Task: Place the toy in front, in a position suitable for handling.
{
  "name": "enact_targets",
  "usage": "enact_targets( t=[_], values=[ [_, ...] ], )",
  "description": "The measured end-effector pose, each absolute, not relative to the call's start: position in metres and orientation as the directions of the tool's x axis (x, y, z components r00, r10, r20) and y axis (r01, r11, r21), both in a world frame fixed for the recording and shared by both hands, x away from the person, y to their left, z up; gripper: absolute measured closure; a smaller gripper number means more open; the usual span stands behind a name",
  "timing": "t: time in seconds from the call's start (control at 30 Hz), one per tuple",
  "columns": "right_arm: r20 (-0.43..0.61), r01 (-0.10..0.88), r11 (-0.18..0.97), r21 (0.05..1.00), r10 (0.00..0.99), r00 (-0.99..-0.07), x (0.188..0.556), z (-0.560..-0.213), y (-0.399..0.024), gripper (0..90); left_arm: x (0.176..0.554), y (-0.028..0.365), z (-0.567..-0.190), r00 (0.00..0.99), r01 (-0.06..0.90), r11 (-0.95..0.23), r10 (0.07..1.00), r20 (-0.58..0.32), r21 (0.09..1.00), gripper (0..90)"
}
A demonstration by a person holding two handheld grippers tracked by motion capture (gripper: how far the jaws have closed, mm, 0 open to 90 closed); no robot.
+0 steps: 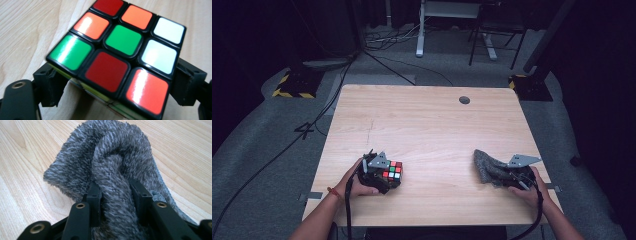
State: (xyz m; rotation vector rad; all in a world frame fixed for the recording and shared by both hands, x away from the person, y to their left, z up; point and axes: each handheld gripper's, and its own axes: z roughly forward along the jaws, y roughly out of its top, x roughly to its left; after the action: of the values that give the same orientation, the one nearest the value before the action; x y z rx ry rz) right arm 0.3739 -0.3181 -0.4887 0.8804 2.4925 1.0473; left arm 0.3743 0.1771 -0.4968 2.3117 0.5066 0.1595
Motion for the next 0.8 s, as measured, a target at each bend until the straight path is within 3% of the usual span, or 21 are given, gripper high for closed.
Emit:
enact_targets(
  t=[0.27,0.47,0.8],
  values=[
    [-0.027,0.424,0.54,0.727,0.64,-0.768,0.373,-0.49,-0.319,62.6,0.364,0.185,-0.495,0.917,0.318,-0.653,0.396,-0.049,0.687,16.4],
    [-0.024,0.423,0.537,0.73,0.638,-0.77,0.372,-0.49,-0.32,61.3,0.362,0.199,-0.491,0.901,0.333,-0.602,0.429,-0.057,0.726,17.0],
    [-0.031,0.418,0.542,0.729,0.636,-0.771,0.372,-0.49,-0.32,60.6,0.361,0.177,-0.491,0.911,0.302,-0.632,0.412,-0.02,0.714,25.4]
  ],
)
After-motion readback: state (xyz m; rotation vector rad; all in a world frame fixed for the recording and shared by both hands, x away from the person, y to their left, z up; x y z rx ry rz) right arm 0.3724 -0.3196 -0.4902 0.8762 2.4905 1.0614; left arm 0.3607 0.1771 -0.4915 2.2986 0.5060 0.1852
